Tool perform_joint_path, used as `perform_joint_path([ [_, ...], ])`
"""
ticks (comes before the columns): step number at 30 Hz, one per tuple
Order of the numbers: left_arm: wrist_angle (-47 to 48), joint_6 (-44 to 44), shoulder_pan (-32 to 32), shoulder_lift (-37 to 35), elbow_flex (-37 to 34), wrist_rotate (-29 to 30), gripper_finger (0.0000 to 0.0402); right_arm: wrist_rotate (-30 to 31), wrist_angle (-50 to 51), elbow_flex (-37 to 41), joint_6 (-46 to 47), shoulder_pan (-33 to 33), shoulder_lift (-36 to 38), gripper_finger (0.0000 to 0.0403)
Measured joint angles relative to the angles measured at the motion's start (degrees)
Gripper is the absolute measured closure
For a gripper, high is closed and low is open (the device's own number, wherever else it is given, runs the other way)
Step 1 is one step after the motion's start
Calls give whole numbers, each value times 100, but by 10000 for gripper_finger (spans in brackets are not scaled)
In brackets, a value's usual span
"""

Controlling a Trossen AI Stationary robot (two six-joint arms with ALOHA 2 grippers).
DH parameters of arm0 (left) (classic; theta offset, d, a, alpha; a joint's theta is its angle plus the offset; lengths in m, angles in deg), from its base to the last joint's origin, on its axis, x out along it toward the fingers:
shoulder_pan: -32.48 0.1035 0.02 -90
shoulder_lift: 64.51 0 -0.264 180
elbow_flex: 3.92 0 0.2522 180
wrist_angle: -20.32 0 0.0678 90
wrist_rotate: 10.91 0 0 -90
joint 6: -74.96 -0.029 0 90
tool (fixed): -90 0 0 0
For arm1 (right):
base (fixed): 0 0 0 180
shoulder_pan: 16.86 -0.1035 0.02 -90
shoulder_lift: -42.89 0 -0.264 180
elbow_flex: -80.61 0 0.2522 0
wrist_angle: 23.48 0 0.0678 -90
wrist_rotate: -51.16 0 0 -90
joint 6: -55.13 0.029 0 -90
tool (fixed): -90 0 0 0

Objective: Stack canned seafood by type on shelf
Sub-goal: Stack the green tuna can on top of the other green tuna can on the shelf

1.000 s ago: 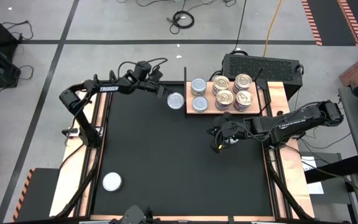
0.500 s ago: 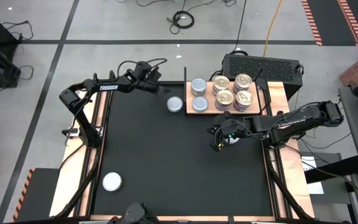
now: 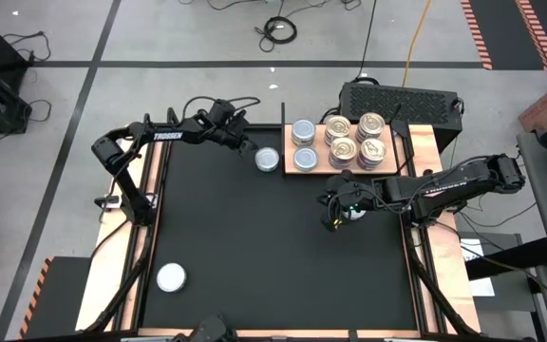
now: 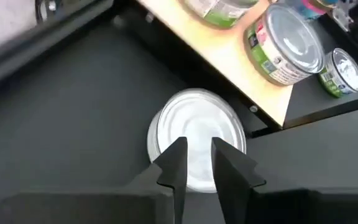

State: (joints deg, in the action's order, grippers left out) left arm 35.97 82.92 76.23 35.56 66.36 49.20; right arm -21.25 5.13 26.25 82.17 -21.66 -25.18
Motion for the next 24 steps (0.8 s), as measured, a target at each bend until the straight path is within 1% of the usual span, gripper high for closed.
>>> perform_joint_path([
  [3, 595, 11, 0, 4, 136, 6, 326, -11, -23, 0, -414, 72, 0, 403],
  [6, 1053, -128, -3, 4, 322, 13, 325, -22, -108, 0, -699, 315, 0, 403],
  [9, 1280, -137, -46, 16, 477, 79, 325, -333, -154, 0, -811, 601, -5, 403],
  [12, 1729, -153, -74, 164, 686, 187, 325, -548, -157, 0, -826, 757, -28, 403],
  [21, 2736, -410, -74, 1089, 1759, 183, 324, -601, -138, 0, -933, 783, -28, 403],
  [24, 2971, -438, -74, 1347, 2022, 103, 324, -601, -135, 0, -926, 782, -28, 403],
])
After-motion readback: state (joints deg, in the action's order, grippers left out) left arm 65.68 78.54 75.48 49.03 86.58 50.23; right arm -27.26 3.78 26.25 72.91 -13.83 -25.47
